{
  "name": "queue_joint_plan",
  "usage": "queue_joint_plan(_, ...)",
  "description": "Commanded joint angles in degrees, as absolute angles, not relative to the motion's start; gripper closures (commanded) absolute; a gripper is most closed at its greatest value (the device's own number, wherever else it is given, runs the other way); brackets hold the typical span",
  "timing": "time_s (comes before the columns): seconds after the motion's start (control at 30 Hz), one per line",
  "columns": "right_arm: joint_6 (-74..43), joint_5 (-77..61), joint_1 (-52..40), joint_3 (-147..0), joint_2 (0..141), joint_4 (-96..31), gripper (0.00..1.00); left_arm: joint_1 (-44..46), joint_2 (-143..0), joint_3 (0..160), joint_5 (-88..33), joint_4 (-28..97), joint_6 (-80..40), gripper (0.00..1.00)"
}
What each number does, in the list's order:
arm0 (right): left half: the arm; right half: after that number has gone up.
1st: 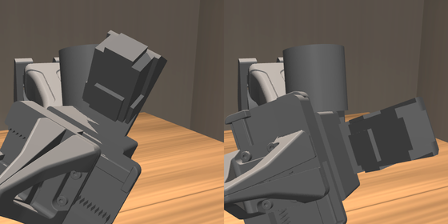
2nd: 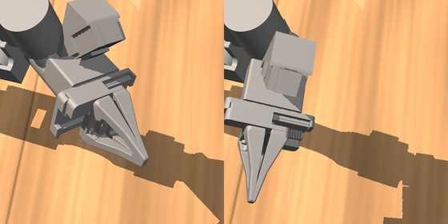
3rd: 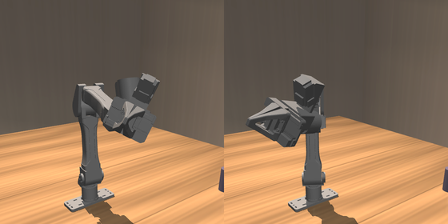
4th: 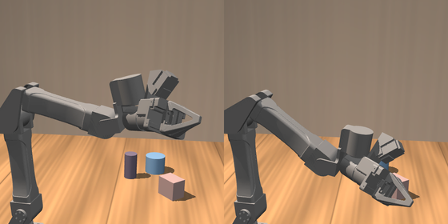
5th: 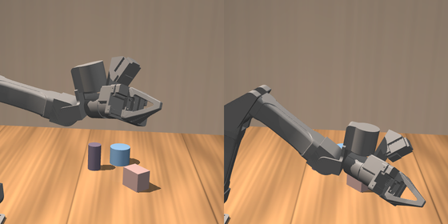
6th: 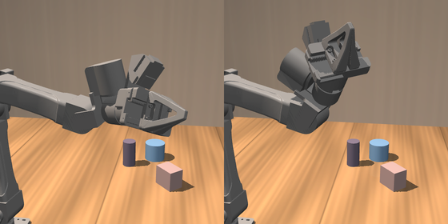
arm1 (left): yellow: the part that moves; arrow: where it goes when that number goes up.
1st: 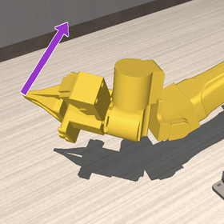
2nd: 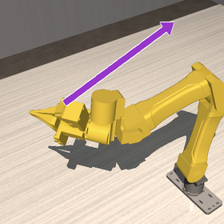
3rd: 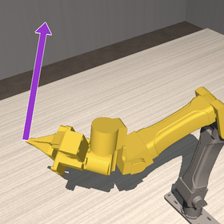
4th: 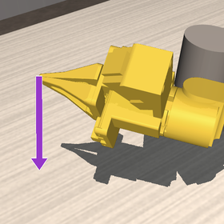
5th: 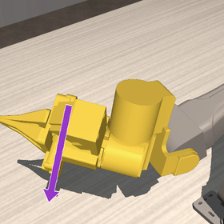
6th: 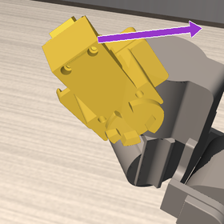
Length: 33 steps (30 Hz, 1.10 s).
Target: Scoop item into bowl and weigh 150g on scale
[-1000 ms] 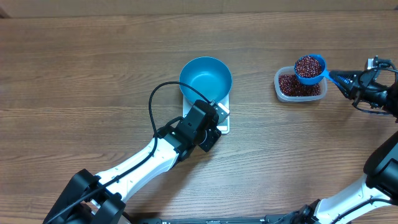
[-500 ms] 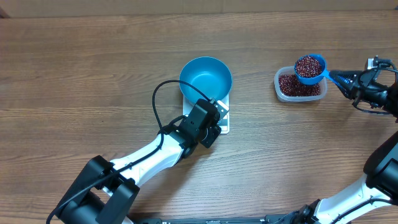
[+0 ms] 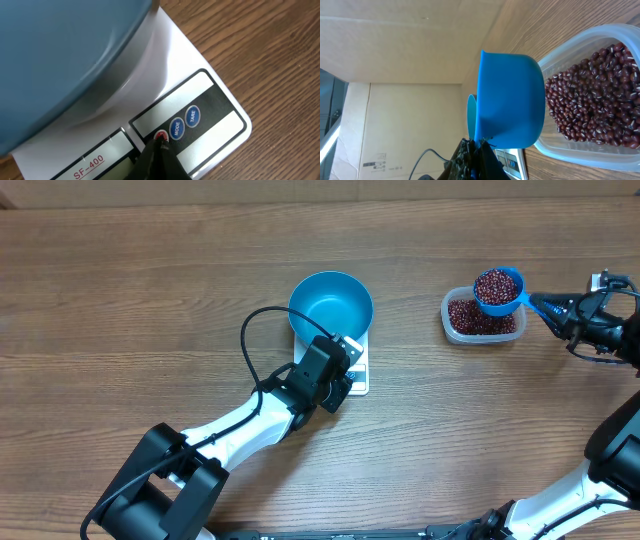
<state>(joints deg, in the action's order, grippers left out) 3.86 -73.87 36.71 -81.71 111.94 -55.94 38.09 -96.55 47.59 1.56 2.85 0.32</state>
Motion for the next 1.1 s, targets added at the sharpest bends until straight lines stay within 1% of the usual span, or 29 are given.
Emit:
queue_joint_plan(0.0, 4.6, -75.9, 37.0, -81.5, 111.8, -55.6, 0.96, 37.9, -97.0, 47.4, 1.9, 2.0, -0.5, 0.96)
queue_joint_plan(1.07, 4.6, -75.9, 37.0, -81.5, 111.8, -55.9, 0.96, 37.9, -99.8, 47.4, 1.3, -0.6, -1.8, 0.96)
